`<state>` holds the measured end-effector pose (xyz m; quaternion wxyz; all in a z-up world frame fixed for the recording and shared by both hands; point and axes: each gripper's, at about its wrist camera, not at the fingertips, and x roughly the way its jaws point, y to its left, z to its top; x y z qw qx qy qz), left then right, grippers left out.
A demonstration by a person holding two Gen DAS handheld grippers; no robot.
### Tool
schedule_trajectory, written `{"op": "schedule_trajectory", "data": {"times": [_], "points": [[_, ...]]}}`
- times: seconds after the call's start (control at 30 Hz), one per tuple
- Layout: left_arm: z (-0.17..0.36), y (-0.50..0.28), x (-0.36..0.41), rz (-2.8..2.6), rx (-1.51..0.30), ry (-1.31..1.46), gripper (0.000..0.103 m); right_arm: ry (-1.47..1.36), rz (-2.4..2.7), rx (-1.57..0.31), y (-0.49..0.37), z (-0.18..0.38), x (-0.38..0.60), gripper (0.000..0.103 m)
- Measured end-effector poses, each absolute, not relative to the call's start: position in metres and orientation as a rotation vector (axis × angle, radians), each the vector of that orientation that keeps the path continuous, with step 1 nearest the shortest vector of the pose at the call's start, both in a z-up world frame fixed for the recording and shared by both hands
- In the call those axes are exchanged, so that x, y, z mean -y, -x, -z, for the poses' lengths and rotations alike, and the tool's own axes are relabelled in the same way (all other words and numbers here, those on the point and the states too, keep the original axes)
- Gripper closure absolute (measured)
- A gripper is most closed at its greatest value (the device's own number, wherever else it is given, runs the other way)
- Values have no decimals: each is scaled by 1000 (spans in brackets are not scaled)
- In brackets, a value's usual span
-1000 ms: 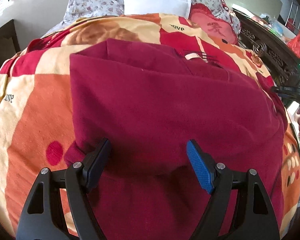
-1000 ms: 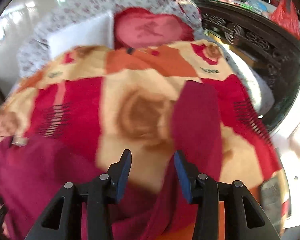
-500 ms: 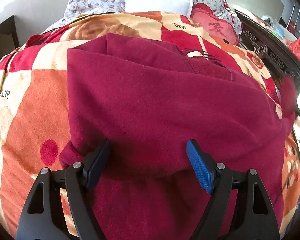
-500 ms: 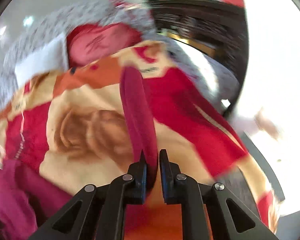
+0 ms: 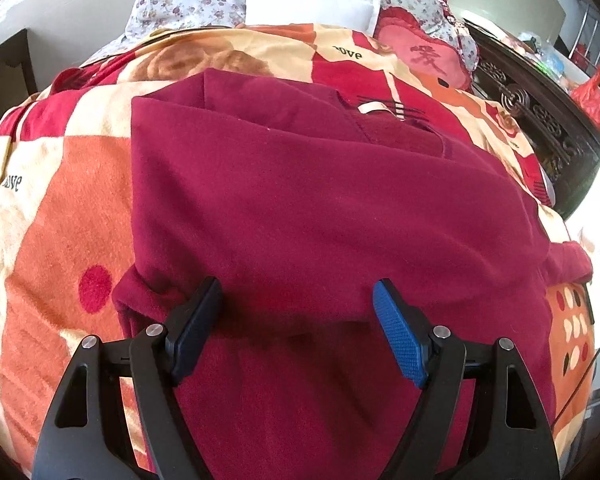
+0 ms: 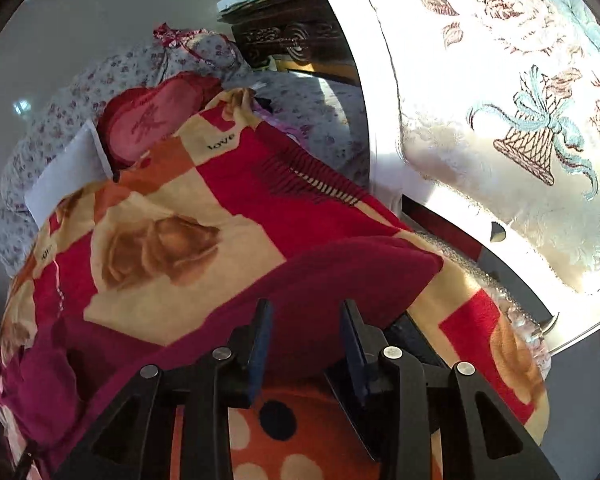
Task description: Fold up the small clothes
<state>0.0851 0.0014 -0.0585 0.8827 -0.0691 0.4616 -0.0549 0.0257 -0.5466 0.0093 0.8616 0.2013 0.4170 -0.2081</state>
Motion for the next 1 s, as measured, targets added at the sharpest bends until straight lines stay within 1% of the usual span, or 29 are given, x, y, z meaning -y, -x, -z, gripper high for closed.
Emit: {"op": "schedule_trajectory", "data": {"times": [0.03,0.07,0.2,0.4,0.67,0.7,0.73,0.77,0.83,1.0], "points": [[59,-85,-2,112,-962,140,24,-417,444,-873,-27,-9,547,61],[59,-85,-2,111,-965,139,24,-416,455,-869,-27,-9,551,59],[60,-85,-4,104,-970,155,24,-483,509,-851,-24,-2,585,58],[62,-85,3,99,-976,150,24,-696,528,-883,-23,28,640,58],[61,-86,12,106,-979,113,24,-864,511,-874,-21,56,665,59],[61,-86,12,107,-979,119,24,-874,497,-861,-21,58,667,64],[61,-86,12,109,-979,120,24,-878,483,-838,-20,57,668,84],[60,-85,12,111,-977,123,24,-871,480,-813,-18,52,667,94],[57,-83,10,112,-972,121,24,-833,463,-721,-12,29,660,96],[50,-83,0,102,-953,144,24,-698,317,-543,-6,-59,624,97]]}}
